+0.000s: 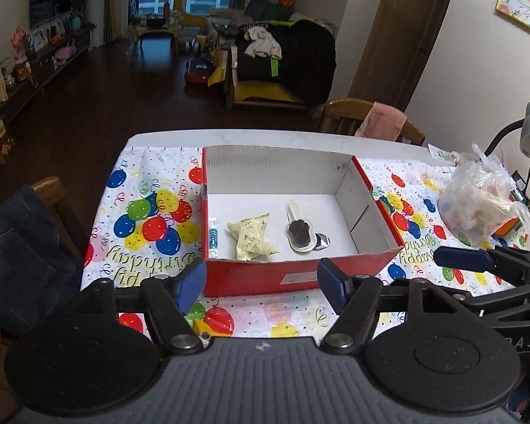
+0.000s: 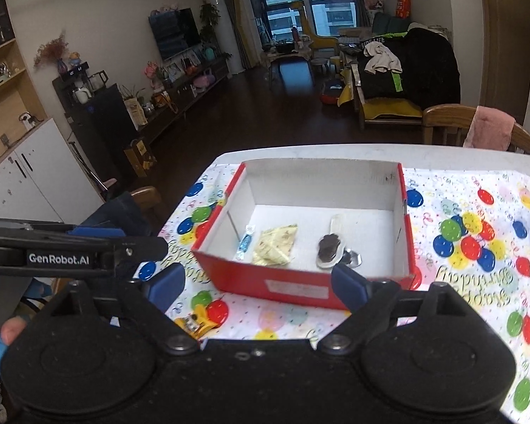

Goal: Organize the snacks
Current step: 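Move both tools back over the snack pile, then grasp the orange chip bag with left tool while right tool grasps the green bar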

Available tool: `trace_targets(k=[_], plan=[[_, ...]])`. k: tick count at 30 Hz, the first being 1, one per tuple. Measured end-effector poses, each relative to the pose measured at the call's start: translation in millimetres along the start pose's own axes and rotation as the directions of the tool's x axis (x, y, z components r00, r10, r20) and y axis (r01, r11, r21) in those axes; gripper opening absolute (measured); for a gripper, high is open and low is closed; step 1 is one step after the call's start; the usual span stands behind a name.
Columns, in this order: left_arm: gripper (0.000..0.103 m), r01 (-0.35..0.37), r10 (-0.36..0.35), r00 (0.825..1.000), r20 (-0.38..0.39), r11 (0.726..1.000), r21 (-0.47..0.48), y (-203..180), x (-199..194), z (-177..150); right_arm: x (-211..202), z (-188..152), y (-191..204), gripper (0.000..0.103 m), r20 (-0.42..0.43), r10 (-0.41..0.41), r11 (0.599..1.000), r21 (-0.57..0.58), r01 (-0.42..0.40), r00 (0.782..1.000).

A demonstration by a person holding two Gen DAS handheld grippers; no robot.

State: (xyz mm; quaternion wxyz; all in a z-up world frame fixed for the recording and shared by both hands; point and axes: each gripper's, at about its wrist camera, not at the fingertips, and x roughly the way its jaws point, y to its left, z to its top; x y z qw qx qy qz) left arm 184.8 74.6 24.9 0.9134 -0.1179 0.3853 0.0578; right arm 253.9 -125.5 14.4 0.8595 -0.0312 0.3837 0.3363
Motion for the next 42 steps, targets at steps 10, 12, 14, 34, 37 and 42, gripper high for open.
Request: trace_targets(k=[10,12,14,34,37,42], plan=[[0.081,-0.016,0.016,0.999,0.031,1.000,-0.001,14,-18,-37,-12,-37,11,0.102,0.014,-0.015,1.000,0.026,0.015,1.000],[0.082,-0.009,0.009,1.000,0.025,1.000,-0.014,17,-18,-46,-10,-46,12,0.103,0.000,-0.031,0.999,0.040,0.031,1.000],[0.082,-0.021,0.021,1.000,0.019,1.000,-0.021,21,-17,-54,-6,-57,11,0.103,-0.018,-0.045,0.997,0.064,0.046,0.999],[0.082,-0.112,0.110,0.994,-0.021,0.985,-0.128,59,-20,-120,63,-146,10,0.086,-0.415,-0.128,0.919,0.293,0.265,0.901],[0.082,-0.125,0.122,0.992,-0.031,0.982,-0.139,64,-20,-127,71,-152,8,0.079,-0.445,-0.135,0.896,0.328,0.301,0.885],[0.082,-0.134,0.129,0.991,-0.040,0.977,-0.165,73,-22,-132,78,-152,6,0.071,-0.442,-0.135,0.868,0.379,0.321,0.887]])
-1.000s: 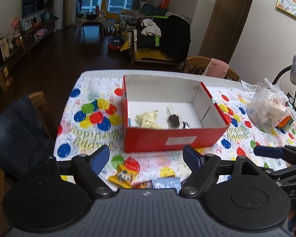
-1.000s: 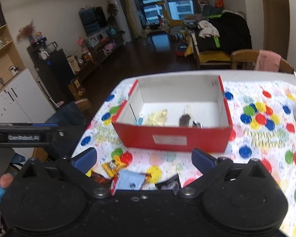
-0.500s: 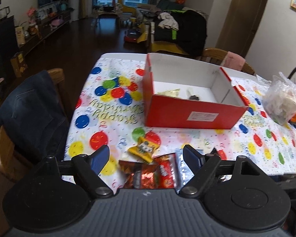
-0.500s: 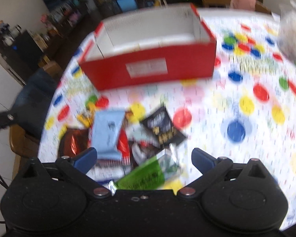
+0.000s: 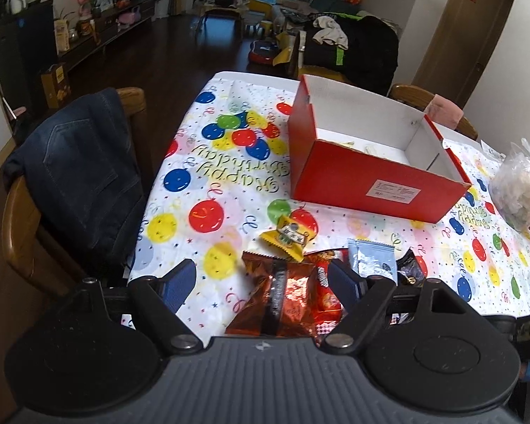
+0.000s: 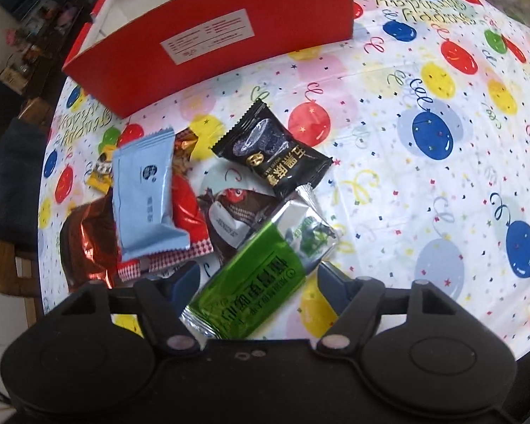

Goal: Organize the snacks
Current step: 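Grasp the orange chip bag with left tool while right tool grasps the green bar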

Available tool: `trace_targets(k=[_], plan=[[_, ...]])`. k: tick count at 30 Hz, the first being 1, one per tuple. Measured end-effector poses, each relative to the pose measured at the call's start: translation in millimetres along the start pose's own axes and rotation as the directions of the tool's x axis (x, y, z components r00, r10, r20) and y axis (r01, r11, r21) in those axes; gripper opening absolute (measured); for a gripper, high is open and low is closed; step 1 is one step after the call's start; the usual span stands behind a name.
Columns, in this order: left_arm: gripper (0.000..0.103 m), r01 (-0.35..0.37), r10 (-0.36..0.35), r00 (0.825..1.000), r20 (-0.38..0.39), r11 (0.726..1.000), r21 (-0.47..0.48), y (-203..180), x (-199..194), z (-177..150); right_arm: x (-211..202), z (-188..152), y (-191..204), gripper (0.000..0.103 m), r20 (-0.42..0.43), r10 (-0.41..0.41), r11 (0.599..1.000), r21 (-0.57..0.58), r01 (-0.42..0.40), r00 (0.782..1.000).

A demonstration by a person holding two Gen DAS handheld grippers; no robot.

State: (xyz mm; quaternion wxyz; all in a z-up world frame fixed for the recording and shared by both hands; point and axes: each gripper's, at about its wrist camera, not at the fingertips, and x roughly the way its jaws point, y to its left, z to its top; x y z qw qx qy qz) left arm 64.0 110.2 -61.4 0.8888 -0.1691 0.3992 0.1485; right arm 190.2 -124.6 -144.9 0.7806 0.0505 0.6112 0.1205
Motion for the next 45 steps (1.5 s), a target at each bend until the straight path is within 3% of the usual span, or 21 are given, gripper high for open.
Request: trace_targets(k=[6,8,16,27,32,45], plan=[[0.082,-0.004,0.004,1.000,-0.015,1.000,-0.017,9,2,-2,4,2,7,0.067,0.002,-0.036,0.999,0.016,0.036,0.999],[0.082,-0.007,0.006,1.000,-0.019,1.000,-0.020,11,3,-3,6,3,7,0.061,-0.026,-0.054,0.998,0.026,0.054,0.998],[0.082,-0.001,0.000,1.000,-0.032,1.000,-0.026,13,9,-2,12,4,5,0.062,-0.036,-0.045,0.995,0.089,0.048,0.998],[0.082,0.030,-0.030,0.990,-0.141,1.000,0.003,9,43,-2,18,-3,5,0.055,-0.076,-0.045,0.998,0.035,0.048,0.996],[0.082,0.079,-0.070,0.974,-0.216,0.996,0.033,-3,67,4,14,-6,-5,0.049,-0.072,-0.017,0.999,0.038,0.020,0.997],[0.079,0.083,-0.073,0.932,-0.355,0.997,0.011,-14,116,9,-5,-8,-33,0.043,-0.034,0.041,0.996,0.078,-0.038,0.999]])
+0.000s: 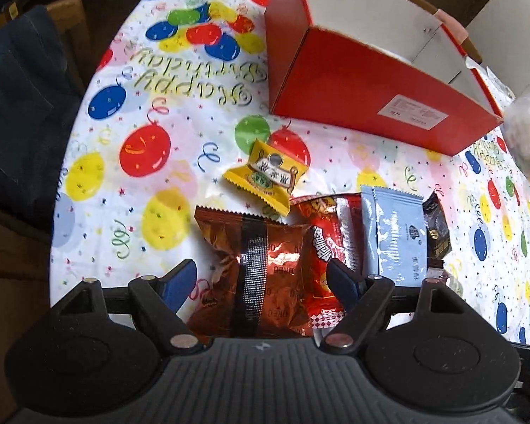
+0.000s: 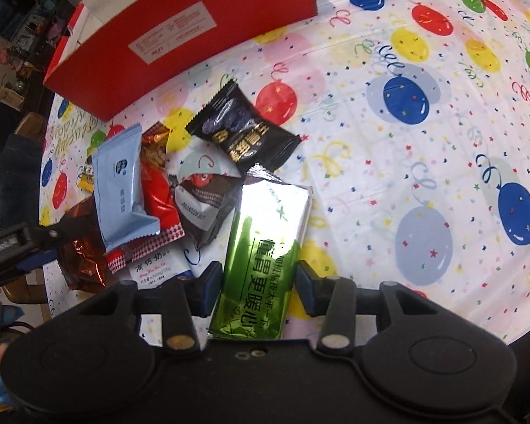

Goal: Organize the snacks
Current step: 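Grasp the orange chip bag with left tool while right tool grasps the green bar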

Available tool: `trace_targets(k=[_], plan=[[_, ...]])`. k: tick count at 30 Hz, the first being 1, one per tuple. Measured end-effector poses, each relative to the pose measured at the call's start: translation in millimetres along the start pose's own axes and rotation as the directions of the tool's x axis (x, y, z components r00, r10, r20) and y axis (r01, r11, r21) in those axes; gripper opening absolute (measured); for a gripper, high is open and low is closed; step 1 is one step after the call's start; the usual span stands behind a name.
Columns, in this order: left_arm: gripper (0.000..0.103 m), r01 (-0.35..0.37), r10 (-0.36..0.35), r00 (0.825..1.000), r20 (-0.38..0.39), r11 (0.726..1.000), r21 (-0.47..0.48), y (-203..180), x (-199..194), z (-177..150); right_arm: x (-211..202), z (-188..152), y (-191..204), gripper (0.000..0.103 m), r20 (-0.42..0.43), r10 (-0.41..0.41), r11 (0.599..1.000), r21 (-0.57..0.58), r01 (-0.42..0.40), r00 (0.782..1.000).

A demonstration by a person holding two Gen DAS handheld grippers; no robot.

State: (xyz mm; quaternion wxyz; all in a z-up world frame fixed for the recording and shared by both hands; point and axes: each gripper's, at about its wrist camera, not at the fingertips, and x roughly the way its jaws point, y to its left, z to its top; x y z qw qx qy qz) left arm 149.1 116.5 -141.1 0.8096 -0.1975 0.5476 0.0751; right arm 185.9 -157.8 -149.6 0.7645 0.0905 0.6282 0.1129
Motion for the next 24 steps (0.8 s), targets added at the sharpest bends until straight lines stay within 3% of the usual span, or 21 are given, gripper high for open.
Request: trace_targets(k=[3,9,24], plan=[[0.064,0.016,-0.017,0.999,-0.031,0.999,-0.035,4,6,1,-1,1,-2,0.043,-0.001,0.013,1.000,-0.001,-0.013,1.000],[0.051,0.031,-0.037,0.998,-0.051,0.994,-0.109,18,11,0,-5,2,-7,0.043,0.009,0.022,1.000,0.001,-0.022,1.000],[0.050,0.058,-0.055,0.998,0.022,0.979,-0.196,35,-18,-19,-23,9,-4,0.043,0.072,0.034,0.999,-0.035,-0.031,0.997]])
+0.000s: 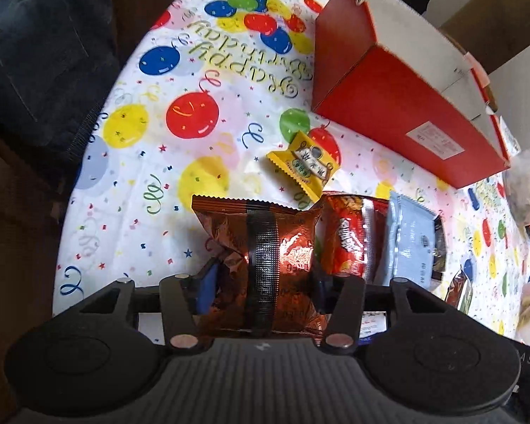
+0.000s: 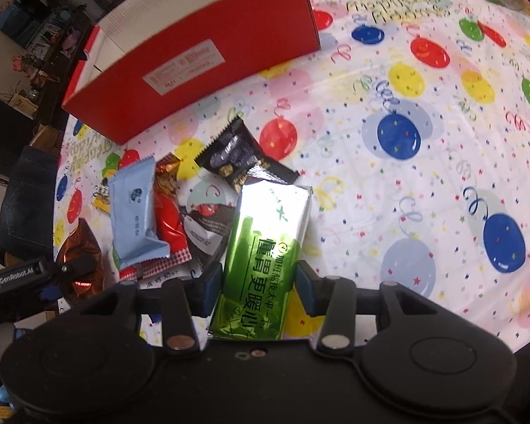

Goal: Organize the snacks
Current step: 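Grasp the orange chip bag with left tool while right tool grasps the green bar, then carry the orange chip bag and green bar into the red box with both tools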

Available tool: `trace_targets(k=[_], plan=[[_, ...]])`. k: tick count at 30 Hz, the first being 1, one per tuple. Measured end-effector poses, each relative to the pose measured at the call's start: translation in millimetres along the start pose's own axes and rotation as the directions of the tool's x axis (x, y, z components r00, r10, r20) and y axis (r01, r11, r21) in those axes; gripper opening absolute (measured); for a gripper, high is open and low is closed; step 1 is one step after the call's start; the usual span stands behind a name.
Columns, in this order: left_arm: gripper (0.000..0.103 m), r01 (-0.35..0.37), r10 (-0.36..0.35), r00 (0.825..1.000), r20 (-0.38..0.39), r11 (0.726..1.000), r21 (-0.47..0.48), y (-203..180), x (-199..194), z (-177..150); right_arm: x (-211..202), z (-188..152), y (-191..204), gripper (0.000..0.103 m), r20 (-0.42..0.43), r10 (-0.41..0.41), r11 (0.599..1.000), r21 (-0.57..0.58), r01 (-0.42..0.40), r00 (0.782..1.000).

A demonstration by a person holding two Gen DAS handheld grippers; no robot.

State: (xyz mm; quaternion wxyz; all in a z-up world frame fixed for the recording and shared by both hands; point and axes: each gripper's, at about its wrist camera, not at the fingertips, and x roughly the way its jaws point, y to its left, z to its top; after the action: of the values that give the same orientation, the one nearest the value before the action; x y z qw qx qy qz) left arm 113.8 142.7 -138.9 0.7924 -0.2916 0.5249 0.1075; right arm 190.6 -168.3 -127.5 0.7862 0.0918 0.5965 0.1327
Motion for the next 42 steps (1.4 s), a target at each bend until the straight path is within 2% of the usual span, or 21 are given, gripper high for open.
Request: trace_targets(k=[9,22,32,42], plan=[[0.050,0.028,-0.029,0.995,0.092,0.999,0.015,-14,-41,0,-28,10,17,0.043,0.106,0.024,0.995,-0.098,-0.014,0.994],[0.050,0.065,-0.082,0.980,0.182,0.993,0.095,-52,-77,33,-65,46,42,0.043,0.237,0.063,0.974,-0.226,-0.008,0.970],[0.050,0.067,-0.110,0.966,0.232,0.981,0.183,-97,-92,71,-90,98,60,0.043,0.313,0.097,0.952,-0.306,0.004,0.945],[0.050,0.016,-0.087,0.959,0.270,0.967,0.256,-142,-90,111,-94,160,68,0.043,0.342,0.125,0.938,-0.346,0.001,0.931]])
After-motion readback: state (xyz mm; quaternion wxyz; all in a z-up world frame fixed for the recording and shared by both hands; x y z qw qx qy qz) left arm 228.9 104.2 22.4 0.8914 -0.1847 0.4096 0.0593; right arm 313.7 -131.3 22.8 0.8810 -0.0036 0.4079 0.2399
